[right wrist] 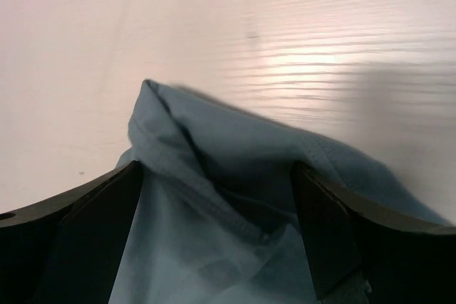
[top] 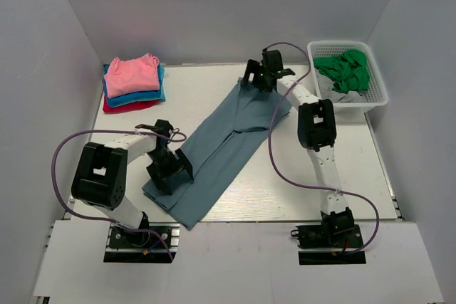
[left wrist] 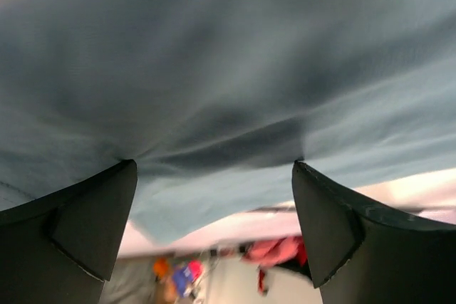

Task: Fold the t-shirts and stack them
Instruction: Rotate the tshirt 90 degrees

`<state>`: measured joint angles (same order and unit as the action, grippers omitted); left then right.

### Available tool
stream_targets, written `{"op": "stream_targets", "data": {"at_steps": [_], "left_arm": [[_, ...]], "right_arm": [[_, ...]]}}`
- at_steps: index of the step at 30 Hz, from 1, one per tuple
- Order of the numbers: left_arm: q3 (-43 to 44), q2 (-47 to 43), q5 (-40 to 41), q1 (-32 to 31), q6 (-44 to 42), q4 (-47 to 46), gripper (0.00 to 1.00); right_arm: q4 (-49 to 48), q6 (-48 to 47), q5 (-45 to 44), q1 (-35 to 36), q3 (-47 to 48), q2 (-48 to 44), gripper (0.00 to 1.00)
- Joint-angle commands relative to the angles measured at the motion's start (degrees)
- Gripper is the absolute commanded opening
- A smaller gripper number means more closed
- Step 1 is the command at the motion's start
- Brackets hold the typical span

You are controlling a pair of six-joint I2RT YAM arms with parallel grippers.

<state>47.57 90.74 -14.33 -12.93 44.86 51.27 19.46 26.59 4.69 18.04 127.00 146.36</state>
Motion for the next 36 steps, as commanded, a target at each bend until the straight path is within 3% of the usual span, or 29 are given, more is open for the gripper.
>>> {"op": "stream_targets", "data": {"at_steps": [1,6,10,14,21,28,30,36], "left_arm": [[-0.12,-0.56,-4.39,-2.45,-0.13,5.67,1.00],[6.98,-3.82,-8.95,-5.96,-3.89,9.64,1.00],[13.50,-3.91,-9.06,-6.58,-8.45,8.95,1.00],[17.64,-2.50,3.15,-6.58,-9.97,6.67,1.00],[17.64,-5.65,14.83,-4.91,-12.08,-0.28,1.00],[10.09,-14.08,14.06,-4.91,-10.85,-7.94,1.00],[9.39,-15.58,14.59,-4.91,-10.32,-7.41,1.00],[4.29,-22.00,14.24,-4.91,-8.04,-10.83,1.00]], "right_arm": [[-1.95,1.27,3.29,2.78,1.05,4.72,0.90],[-5.39,-0.22,0.42,3.23,0.36,-0.79,0.90],[-5.32,-8.26,-0.12,3.84,-3.85,-7.20,0.90],[-6.97,-13.49,-7.47,8.22,-12.11,-15.82,0.90],[-5.23,-7.17,-8.46,11.57,-30.64,-29.18,0.90],[-7.86,-2.34,-5.22,12.81,-48.14,-34.92,0.90],[-6.90,-1.63,-2.67,12.72,-49.13,-34.39,0.90],[-2.85,0.12,-7.23,10.88,-46.77,-27.82,0.90]]}}
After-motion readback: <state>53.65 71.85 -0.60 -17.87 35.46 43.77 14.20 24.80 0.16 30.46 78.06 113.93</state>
